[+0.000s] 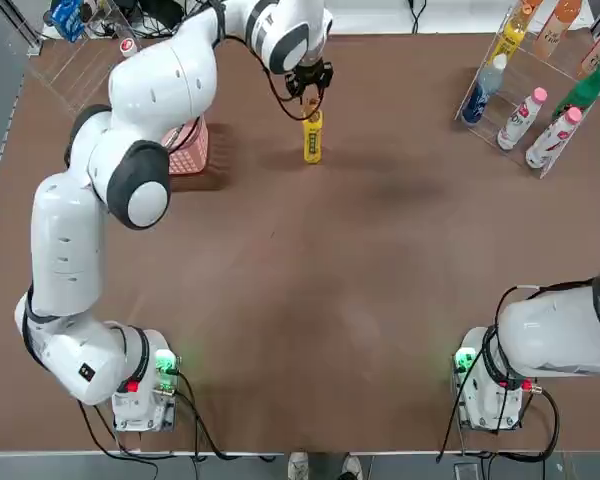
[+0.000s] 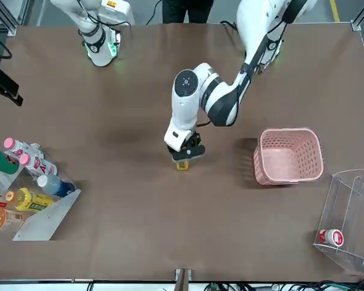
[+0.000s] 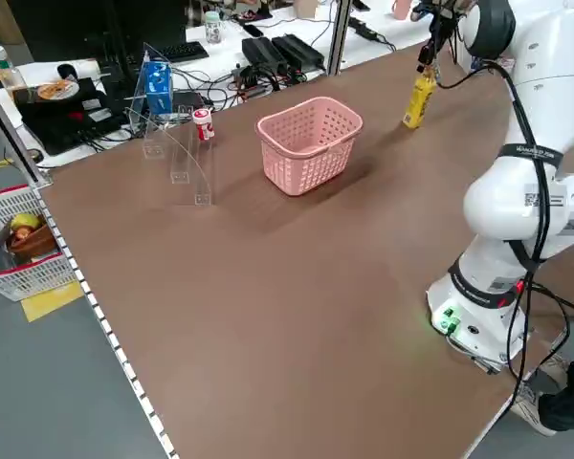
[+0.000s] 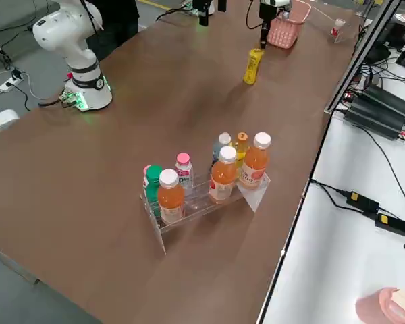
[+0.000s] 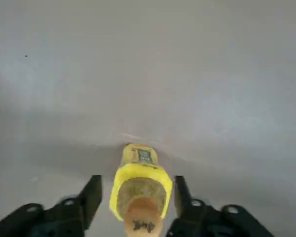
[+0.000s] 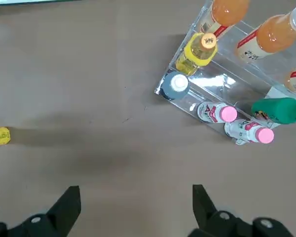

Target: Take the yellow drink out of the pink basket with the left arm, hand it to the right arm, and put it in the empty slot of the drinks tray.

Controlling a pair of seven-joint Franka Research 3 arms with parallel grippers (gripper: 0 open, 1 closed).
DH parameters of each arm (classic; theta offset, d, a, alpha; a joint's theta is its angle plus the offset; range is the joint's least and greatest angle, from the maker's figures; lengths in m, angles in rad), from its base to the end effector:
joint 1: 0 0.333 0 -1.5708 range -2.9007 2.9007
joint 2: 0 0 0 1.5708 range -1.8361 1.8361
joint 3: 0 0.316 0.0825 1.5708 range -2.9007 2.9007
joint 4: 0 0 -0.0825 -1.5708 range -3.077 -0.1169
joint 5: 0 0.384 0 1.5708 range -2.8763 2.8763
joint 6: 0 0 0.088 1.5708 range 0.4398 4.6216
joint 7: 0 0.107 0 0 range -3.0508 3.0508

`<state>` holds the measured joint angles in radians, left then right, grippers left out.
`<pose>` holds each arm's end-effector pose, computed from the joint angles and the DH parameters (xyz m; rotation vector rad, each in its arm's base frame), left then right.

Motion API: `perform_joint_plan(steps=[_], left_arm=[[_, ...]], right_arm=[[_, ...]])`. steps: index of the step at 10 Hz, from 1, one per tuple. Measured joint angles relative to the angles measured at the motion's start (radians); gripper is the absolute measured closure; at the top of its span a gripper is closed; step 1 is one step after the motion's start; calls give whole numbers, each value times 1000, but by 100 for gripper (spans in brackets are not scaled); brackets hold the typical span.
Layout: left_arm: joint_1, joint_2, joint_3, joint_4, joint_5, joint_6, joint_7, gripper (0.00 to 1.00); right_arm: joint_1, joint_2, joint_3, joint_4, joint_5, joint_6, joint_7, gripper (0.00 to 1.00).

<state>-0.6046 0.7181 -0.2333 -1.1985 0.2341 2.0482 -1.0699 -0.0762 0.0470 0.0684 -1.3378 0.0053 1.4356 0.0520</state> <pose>0.5537 -0.5216 0.3789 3.0351 0.3156 0.2157 0.5526 -0.0049 0.6945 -3.1296 0.0925 -0.0794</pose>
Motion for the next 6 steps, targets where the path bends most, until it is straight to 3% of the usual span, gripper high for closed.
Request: perform_joint_plan(steps=[2, 6], left_arm=[[10, -25, 2, 21, 0, -31, 0, 0], [176, -221, 7, 44, -23, -278, 197, 0]], right_arm=[[46, 0, 4, -1, 4, -10, -9, 0], [288, 35, 12, -18, 3, 55, 89, 0]])
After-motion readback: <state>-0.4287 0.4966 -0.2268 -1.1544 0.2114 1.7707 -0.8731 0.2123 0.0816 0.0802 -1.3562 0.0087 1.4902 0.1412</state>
